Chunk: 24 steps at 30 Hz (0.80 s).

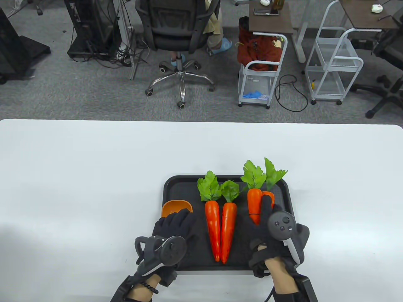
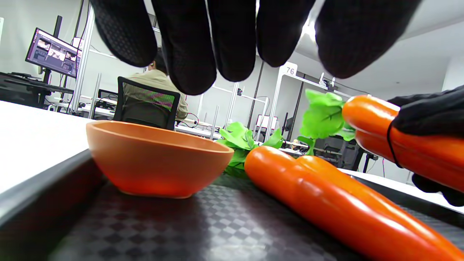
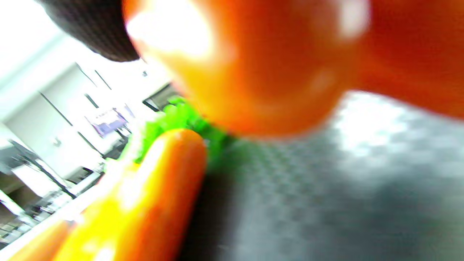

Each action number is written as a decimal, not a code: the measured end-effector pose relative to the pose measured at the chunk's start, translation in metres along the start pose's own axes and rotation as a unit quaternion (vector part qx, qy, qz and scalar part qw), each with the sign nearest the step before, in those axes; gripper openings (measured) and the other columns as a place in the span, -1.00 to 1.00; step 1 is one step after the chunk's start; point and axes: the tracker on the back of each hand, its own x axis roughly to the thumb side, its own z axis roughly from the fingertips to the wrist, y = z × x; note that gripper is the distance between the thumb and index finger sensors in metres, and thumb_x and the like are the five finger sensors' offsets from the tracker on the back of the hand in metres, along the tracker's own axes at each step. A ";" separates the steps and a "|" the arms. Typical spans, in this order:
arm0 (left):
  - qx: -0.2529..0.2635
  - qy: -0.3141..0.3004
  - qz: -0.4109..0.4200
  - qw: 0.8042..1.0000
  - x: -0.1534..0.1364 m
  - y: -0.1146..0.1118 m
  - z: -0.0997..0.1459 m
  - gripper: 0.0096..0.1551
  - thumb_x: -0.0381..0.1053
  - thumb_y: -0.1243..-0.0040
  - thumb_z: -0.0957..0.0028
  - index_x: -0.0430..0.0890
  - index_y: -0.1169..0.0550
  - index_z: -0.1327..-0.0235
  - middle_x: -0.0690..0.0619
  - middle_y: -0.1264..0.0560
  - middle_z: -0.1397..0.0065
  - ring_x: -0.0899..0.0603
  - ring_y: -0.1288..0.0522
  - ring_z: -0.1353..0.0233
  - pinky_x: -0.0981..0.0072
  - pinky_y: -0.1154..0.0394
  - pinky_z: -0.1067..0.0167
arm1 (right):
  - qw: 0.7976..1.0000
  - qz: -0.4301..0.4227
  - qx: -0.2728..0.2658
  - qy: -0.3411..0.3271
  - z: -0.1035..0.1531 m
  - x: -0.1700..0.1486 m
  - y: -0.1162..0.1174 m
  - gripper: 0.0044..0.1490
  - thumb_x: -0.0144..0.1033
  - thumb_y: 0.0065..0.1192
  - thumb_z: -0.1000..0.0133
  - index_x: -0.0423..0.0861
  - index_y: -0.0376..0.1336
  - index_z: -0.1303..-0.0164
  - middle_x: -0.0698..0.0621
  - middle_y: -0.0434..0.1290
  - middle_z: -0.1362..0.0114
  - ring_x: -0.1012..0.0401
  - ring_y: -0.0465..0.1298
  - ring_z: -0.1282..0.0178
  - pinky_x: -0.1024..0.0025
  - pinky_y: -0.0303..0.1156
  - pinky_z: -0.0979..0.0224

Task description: Pinch and pull to detach rubber bands

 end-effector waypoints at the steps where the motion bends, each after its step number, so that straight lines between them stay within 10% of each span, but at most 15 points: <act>1: 0.002 0.000 0.003 1.000 0.000 0.000 0.000 -0.24 0.32 -0.14 -0.02 0.12 -0.38 -0.52 0.00 -0.49 -0.65 -0.23 -0.59 -0.50 -0.28 -0.45 -0.41 | 1.000 -0.007 0.001 -0.014 0.001 0.002 0.000 0.17 0.17 0.35 -0.06 -0.05 -0.22 -0.61 -0.53 -0.06 -0.53 -0.40 0.45 -0.22 -0.04 0.56 -0.11; 11: 0.016 0.001 0.012 1.000 0.001 -0.001 0.000 -0.29 0.31 -0.10 -0.05 0.09 -0.39 -0.47 0.04 -0.56 -0.52 -0.15 -0.62 -0.42 -0.21 -0.49 -0.39 | 0.970 -0.190 0.091 -0.116 0.012 0.027 0.025 0.15 0.16 0.35 -0.05 -0.04 -0.20 -0.61 -0.52 -0.04 -0.54 -0.40 0.44 -0.24 -0.04 0.55 -0.13; 24: 0.006 -0.033 0.107 0.994 0.006 -0.005 0.001 -0.26 0.28 -0.09 -0.08 0.19 -0.23 -0.56 0.08 -0.46 -0.60 -0.15 -0.56 -0.49 -0.19 -0.47 -0.42 | 0.863 -0.426 0.244 -0.117 0.020 0.039 0.070 0.19 0.14 0.33 -0.07 -0.06 -0.29 -0.59 -0.54 -0.05 -0.52 -0.39 0.39 -0.31 -0.04 0.51 -0.24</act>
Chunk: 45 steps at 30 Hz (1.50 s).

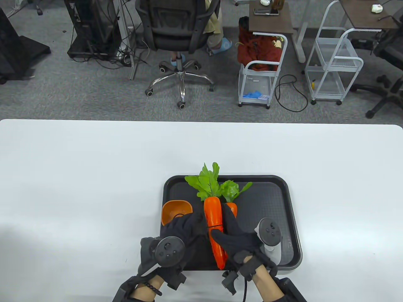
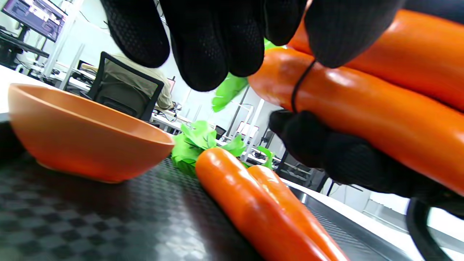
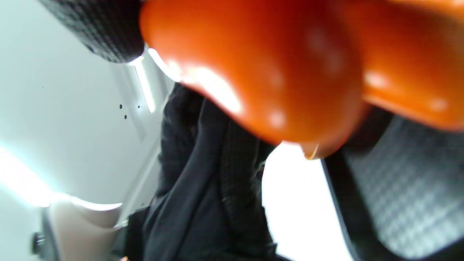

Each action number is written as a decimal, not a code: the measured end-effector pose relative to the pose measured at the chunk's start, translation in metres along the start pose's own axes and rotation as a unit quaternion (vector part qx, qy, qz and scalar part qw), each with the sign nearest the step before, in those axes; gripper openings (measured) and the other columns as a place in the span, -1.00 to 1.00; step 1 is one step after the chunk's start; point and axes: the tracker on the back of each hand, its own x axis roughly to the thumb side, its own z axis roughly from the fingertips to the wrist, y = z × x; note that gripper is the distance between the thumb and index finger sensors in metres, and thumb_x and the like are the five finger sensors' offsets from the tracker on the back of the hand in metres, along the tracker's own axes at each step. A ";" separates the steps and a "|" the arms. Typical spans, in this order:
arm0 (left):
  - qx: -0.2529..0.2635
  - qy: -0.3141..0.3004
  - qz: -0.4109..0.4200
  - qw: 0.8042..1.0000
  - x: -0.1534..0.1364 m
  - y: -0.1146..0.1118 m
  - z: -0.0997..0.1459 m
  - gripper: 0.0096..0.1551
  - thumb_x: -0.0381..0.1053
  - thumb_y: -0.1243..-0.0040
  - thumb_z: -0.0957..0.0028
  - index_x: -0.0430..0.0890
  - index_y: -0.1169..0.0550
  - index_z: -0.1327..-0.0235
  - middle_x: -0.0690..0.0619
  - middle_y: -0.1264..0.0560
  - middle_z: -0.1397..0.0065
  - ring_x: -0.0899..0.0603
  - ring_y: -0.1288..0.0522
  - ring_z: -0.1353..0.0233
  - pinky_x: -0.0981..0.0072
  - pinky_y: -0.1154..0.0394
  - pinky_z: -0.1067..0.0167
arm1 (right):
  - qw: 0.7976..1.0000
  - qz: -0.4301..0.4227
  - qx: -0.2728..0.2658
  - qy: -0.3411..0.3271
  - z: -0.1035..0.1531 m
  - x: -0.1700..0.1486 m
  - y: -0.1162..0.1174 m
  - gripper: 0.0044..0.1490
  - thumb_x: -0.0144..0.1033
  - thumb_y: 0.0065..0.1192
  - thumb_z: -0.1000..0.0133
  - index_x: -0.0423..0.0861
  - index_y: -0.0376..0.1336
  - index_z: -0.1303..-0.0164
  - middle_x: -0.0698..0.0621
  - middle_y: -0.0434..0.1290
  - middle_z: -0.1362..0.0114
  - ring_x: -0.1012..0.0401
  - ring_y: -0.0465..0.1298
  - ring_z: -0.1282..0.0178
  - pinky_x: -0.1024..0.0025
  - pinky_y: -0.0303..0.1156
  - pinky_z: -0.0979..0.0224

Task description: Pinch and pull to detach rubber bands

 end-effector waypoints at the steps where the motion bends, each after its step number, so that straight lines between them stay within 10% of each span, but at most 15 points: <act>1: 0.001 -0.003 0.004 1.000 0.001 0.000 0.000 -0.28 0.27 -0.09 -0.08 0.20 -0.26 -0.54 0.08 -0.48 -0.59 -0.14 -0.57 -0.48 -0.19 -0.47 -0.42 | 1.000 -0.006 0.005 0.001 0.000 -0.001 0.001 0.19 0.14 0.33 -0.08 -0.06 -0.30 -0.59 -0.54 -0.04 -0.52 -0.40 0.39 -0.31 -0.04 0.51 -0.24; 12: 0.090 -0.041 0.002 0.995 0.007 0.008 0.008 -0.60 0.14 -0.19 -0.13 0.18 -0.53 -0.23 0.15 -0.68 -0.21 -0.02 -0.70 -0.20 -0.01 -0.60 -0.29 | 0.998 -0.052 0.026 -0.008 -0.001 -0.006 0.015 0.21 0.12 0.32 -0.09 -0.04 -0.35 -0.59 -0.53 -0.04 -0.53 -0.39 0.35 -0.36 -0.05 0.48 -0.30; 45: 0.005 -0.170 -0.101 0.980 0.043 -0.012 0.011 -0.62 0.15 -0.21 -0.05 0.22 -0.59 -0.12 0.18 -0.74 -0.14 0.00 -0.74 -0.14 -0.02 -0.63 -0.25 | 0.984 -0.168 -0.040 -0.044 -0.003 -0.012 -0.020 0.19 0.22 0.20 -0.17 -0.05 -0.42 -0.59 -0.48 -0.09 -0.55 -0.37 0.25 -0.44 -0.23 0.27 -0.39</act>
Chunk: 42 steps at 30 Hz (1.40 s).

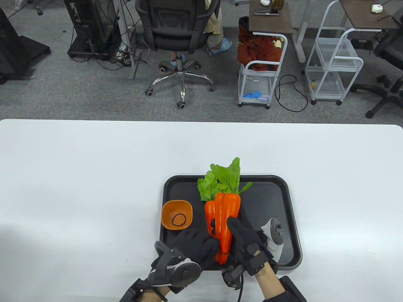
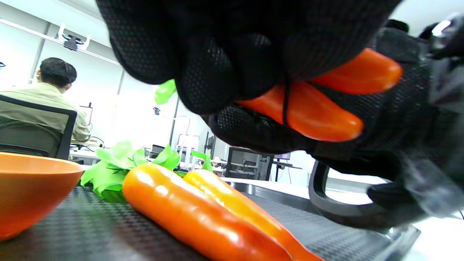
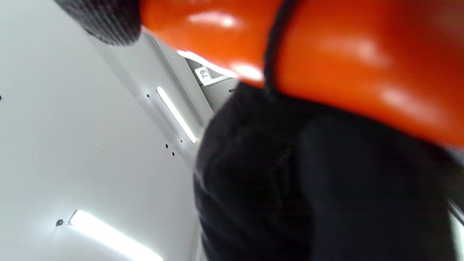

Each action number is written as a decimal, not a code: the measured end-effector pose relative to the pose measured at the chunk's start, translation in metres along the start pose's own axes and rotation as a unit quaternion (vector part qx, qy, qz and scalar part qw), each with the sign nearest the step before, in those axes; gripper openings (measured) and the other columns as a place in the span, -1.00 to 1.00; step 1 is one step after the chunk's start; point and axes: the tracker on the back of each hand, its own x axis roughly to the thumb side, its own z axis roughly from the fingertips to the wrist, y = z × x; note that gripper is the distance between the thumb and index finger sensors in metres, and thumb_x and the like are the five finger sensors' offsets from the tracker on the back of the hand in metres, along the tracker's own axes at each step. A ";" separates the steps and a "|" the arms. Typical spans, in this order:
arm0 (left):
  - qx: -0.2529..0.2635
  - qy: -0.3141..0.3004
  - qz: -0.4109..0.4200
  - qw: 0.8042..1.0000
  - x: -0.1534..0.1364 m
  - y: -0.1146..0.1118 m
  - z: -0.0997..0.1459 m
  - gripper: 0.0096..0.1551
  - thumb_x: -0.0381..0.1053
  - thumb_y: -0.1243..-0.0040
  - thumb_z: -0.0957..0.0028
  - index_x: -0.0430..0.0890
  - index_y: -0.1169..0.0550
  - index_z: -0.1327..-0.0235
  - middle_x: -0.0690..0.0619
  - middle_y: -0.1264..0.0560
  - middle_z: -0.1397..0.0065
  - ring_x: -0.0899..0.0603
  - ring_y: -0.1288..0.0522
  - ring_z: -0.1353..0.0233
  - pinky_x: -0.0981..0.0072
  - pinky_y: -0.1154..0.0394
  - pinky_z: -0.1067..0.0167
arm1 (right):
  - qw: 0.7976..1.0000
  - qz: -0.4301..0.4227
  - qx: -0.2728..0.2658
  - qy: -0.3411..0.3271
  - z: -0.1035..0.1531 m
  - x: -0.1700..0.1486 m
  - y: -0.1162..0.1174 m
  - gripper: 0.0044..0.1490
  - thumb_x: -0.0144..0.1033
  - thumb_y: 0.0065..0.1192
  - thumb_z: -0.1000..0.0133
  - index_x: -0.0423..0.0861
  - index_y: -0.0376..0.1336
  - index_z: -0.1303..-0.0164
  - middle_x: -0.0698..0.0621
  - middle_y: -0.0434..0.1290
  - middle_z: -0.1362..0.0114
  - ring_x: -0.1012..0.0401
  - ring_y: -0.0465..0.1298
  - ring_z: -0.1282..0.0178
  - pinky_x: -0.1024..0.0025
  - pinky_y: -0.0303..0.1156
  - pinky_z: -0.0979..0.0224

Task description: Pinch and pull to detach rubber bands

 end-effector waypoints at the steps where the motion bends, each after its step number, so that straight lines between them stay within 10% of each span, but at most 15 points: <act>1: -0.007 -0.003 -0.001 1.000 0.001 -0.001 0.000 -0.62 0.15 -0.21 -0.04 0.22 -0.59 -0.12 0.18 -0.74 -0.13 0.00 -0.75 -0.14 -0.03 -0.62 -0.25 | 1.000 -0.003 -0.007 -0.003 0.000 0.001 -0.002 0.19 0.22 0.20 -0.17 -0.05 -0.41 -0.60 -0.48 -0.09 -0.55 -0.37 0.25 -0.44 -0.23 0.27 -0.39; 24: -0.057 0.138 -0.120 0.981 -0.082 0.046 -0.041 -0.60 0.17 -0.28 0.04 0.11 -0.69 -0.01 0.17 -0.83 0.11 0.03 -0.81 0.11 0.05 -0.71 -0.05 | 0.998 0.034 -0.054 -0.030 0.003 0.016 -0.022 0.18 0.22 0.21 -0.16 -0.04 -0.39 -0.60 -0.47 -0.08 -0.55 -0.37 0.26 -0.43 -0.23 0.27 -0.38; 42: -0.159 0.180 -0.257 0.936 -0.109 -0.010 -0.073 -0.62 0.19 -0.34 0.07 0.10 -0.74 0.06 0.17 -0.85 0.20 0.04 -0.82 0.19 0.07 -0.72 0.00 | 0.998 0.035 -0.054 -0.027 0.003 0.018 -0.023 0.18 0.23 0.22 -0.16 -0.04 -0.37 -0.60 -0.47 -0.06 -0.55 -0.37 0.27 -0.42 -0.23 0.28 -0.37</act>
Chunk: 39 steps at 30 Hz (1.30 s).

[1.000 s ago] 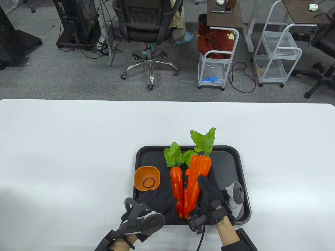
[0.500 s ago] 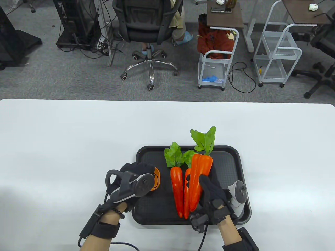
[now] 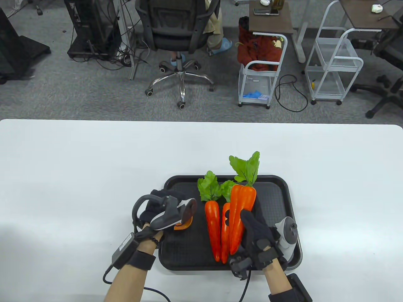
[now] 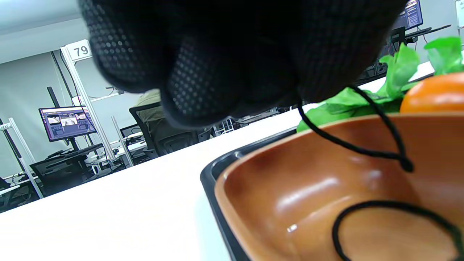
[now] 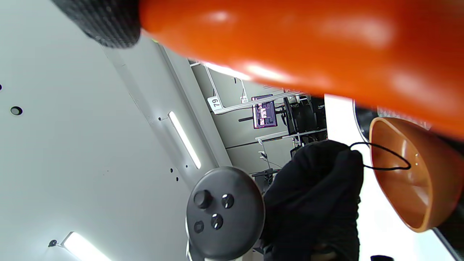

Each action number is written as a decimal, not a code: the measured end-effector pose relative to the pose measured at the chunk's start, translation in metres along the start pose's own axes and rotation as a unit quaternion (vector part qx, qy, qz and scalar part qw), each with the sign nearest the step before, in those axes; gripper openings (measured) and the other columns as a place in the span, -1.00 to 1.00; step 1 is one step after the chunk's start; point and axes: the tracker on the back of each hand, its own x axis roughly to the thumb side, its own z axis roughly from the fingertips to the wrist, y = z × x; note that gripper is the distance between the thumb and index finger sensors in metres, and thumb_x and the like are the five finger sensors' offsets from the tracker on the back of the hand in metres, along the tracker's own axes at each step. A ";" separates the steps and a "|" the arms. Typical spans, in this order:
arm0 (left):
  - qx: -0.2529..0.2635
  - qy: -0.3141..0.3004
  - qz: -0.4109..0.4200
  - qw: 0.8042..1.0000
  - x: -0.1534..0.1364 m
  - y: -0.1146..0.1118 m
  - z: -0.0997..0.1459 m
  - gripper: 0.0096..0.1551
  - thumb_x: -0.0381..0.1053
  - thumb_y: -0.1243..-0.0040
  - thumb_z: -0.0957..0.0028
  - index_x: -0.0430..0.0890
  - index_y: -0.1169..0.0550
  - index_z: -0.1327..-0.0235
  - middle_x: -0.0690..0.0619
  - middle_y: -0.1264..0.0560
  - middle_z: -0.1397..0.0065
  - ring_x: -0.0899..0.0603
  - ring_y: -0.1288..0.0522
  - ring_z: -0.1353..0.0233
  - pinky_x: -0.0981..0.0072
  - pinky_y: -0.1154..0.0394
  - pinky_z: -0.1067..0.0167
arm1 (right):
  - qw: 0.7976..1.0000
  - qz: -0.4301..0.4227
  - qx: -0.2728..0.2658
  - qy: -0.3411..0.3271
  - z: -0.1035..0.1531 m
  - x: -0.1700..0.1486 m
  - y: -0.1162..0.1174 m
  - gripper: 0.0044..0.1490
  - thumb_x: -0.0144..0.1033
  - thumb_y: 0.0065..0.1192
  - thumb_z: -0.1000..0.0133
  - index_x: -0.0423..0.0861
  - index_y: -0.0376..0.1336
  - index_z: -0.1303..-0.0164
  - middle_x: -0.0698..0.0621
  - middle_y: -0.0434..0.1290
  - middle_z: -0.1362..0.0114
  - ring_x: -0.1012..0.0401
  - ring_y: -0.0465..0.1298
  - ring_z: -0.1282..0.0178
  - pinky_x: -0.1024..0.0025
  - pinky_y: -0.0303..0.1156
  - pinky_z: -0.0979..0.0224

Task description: Pinch and pull to detach rubber bands

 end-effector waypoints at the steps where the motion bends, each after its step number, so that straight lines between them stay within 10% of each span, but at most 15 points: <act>1: -0.003 0.001 -0.006 1.000 0.003 -0.004 -0.001 -0.62 0.19 -0.35 0.08 0.10 -0.74 0.07 0.17 -0.85 0.21 0.04 -0.82 0.20 0.07 -0.72 0.01 | 1.000 0.001 -0.001 0.001 0.000 0.000 0.000 0.18 0.22 0.22 -0.16 -0.05 -0.37 -0.60 -0.47 -0.06 -0.55 -0.37 0.27 -0.42 -0.23 0.28 -0.37; 16: -0.017 -0.020 -0.081 0.996 0.018 -0.021 -0.001 -0.65 0.21 -0.42 0.13 0.14 -0.78 0.15 0.19 -0.87 0.26 0.04 -0.83 0.22 0.08 -0.73 0.03 | 1.000 0.003 -0.002 0.003 0.000 -0.001 -0.002 0.18 0.22 0.23 -0.15 -0.04 -0.37 -0.61 -0.47 -0.06 -0.55 -0.37 0.27 -0.42 -0.23 0.29 -0.37; 24: 0.024 0.009 -0.038 0.999 0.011 -0.005 0.019 -0.50 0.26 -0.31 0.08 0.18 -0.68 -0.11 0.18 -0.82 -0.04 0.00 -0.80 0.01 0.01 -0.68 -0.12 | 0.994 0.099 -0.044 0.003 0.000 0.005 -0.005 0.17 0.18 0.27 -0.13 -0.02 -0.33 -0.61 -0.49 -0.06 -0.54 -0.41 0.29 -0.37 -0.25 0.31 -0.32; 31: 0.083 0.015 0.080 0.993 0.015 0.010 0.058 -0.34 0.34 -0.13 -0.01 0.20 -0.49 -0.40 0.06 -0.59 -0.54 -0.19 -0.64 -0.41 -0.22 -0.51 -0.35 | 0.931 0.347 -0.111 0.014 -0.003 0.024 -0.015 0.15 0.14 0.24 -0.13 -0.01 -0.36 -0.60 -0.51 -0.20 -0.55 -0.46 0.32 -0.29 -0.22 0.39 -0.23; 39: 0.113 0.000 0.130 0.985 0.026 0.015 0.078 -0.33 0.34 -0.10 -0.03 0.20 -0.46 -0.44 0.03 -0.53 -0.61 -0.19 -0.60 -0.47 -0.25 -0.48 -0.38 | 0.830 0.532 -0.123 0.115 -0.013 0.031 -0.025 0.13 0.15 0.13 -0.16 -0.01 -0.44 -0.56 -0.51 -0.26 -0.54 -0.47 0.30 -0.28 -0.20 0.41 -0.21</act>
